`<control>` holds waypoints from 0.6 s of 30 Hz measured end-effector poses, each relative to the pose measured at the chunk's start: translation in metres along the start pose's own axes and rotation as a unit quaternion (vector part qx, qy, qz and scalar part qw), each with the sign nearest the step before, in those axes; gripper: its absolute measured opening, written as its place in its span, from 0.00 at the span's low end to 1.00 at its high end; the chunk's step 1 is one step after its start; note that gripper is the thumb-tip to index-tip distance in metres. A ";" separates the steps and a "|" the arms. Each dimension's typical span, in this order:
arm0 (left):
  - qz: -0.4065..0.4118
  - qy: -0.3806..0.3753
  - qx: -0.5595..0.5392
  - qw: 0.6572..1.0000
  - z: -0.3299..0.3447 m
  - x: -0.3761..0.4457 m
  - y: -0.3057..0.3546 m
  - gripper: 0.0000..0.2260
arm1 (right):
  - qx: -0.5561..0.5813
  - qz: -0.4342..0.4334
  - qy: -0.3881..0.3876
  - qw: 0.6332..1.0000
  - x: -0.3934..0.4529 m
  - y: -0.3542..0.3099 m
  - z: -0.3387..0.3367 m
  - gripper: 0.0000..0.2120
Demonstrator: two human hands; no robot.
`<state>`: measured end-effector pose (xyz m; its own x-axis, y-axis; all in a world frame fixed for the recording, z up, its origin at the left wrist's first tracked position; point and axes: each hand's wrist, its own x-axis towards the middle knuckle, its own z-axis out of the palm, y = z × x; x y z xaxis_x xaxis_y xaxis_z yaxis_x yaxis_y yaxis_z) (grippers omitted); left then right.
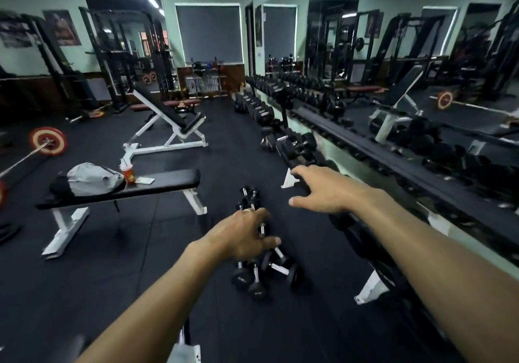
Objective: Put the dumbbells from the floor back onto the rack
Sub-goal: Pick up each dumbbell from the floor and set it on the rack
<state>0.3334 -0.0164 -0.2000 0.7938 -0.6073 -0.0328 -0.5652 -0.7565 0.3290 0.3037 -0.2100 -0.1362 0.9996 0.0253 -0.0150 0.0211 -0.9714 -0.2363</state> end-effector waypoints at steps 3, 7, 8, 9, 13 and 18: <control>-0.025 -0.035 -0.023 0.999 0.035 0.050 -0.032 0.26 | 0.010 0.005 -0.039 0.999 0.059 0.029 0.042 0.35; -0.071 -0.091 -0.055 0.992 0.089 0.122 -0.074 0.26 | 0.018 0.005 -0.106 0.994 0.143 0.076 0.104 0.34; -0.084 -0.100 -0.062 0.989 0.102 0.140 -0.084 0.25 | 0.021 0.003 -0.121 0.992 0.166 0.088 0.120 0.34; -0.099 -0.109 -0.069 0.987 0.115 0.159 -0.093 0.25 | 0.025 0.001 -0.132 0.991 0.189 0.100 0.135 0.34; -0.162 -0.156 -0.108 0.968 0.164 0.229 -0.127 0.26 | 0.041 -0.005 -0.191 0.981 0.270 0.144 0.195 0.34; -0.203 -0.192 -0.148 0.949 0.229 0.297 -0.173 0.25 | 0.053 0.005 -0.249 0.967 0.351 0.192 0.272 0.34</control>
<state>0.6158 -0.1215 -0.4825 0.7601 -0.3680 -0.5356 -0.0978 -0.8796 0.4656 0.6531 -0.3237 -0.4515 0.8652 0.1522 -0.4779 -0.0175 -0.9431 -0.3320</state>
